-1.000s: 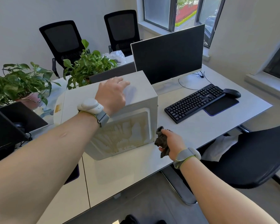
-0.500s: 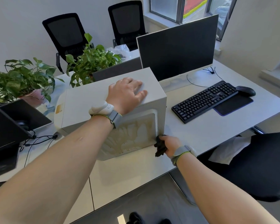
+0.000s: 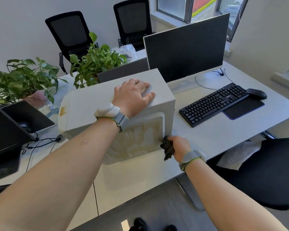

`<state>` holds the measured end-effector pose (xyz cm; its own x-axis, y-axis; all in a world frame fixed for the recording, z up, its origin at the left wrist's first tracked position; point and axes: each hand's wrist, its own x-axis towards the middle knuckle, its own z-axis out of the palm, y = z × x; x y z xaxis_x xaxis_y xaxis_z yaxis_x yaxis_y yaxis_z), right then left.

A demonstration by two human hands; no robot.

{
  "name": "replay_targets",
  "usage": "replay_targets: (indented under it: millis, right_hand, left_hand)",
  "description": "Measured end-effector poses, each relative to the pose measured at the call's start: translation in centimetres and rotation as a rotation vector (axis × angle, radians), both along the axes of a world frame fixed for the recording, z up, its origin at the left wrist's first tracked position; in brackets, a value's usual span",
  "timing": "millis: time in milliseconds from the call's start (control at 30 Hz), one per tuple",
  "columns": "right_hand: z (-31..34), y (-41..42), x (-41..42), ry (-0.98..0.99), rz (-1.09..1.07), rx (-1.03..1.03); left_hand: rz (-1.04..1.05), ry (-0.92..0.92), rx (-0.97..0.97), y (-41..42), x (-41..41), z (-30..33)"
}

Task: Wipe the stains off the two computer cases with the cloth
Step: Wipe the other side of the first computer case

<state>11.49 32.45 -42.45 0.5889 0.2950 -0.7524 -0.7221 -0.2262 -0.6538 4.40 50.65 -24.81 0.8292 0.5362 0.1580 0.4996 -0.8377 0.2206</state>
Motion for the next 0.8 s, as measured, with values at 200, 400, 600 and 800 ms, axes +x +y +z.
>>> replay_targets:
  millis: [200,400,600,800]
  right_hand:
    - [4.4,-2.3,0.2,-0.229,-0.077,0.337]
    - [1.2,-3.0,-0.3,-0.009,-0.097,0.078]
    - [2.7,-0.2,-1.0,-0.238,0.096,0.037]
    - [9.2,-1.4,-1.7,-0.523,0.078,0.166]
  left_hand:
    - [-0.001,0.005,-0.009,0.1,0.2,-0.2]
    - [0.005,-0.001,-0.013,0.2,0.3,-0.4]
    - [-0.001,0.0,-0.005,0.3,0.2,-0.3]
    - [-0.006,0.025,0.0,0.3,0.2,-0.3]
